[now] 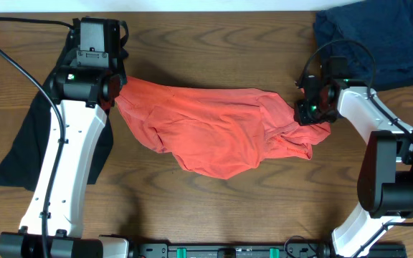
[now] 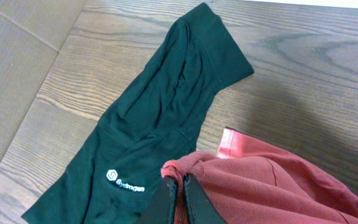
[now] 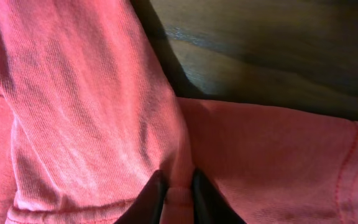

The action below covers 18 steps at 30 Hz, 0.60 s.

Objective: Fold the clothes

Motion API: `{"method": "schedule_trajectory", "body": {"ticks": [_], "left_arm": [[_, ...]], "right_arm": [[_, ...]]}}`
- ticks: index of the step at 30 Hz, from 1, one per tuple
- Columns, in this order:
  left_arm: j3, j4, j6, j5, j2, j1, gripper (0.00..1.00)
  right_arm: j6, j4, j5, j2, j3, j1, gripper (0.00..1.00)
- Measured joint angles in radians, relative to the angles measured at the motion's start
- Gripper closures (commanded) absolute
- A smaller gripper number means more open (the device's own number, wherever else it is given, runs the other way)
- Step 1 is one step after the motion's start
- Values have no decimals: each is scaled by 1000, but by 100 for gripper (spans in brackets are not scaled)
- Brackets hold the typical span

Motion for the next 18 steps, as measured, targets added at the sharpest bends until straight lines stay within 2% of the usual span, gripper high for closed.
{"method": "schedule_trajectory", "body": {"ticks": [5,6,8,9,16,18], "left_arm": [[0,0,0,0,0,0,94],[0,0,0,0,0,0,94],[0,0,0,0,0,0,94],[0,0,0,0,0,0,94],[0,0,0,0,0,0,94],[0,0,0,0,0,0,94]], "right_arm": [[2,-30,0,0,39,-13,85],[2,-37,0,0,46,-16,85],[1,-46,0,0,60,-20,97],[1,-48,0,0,64,-21,99],[5,-66,1,0,72,-21,97],[10,-68,0,0,72,-21,62]]}}
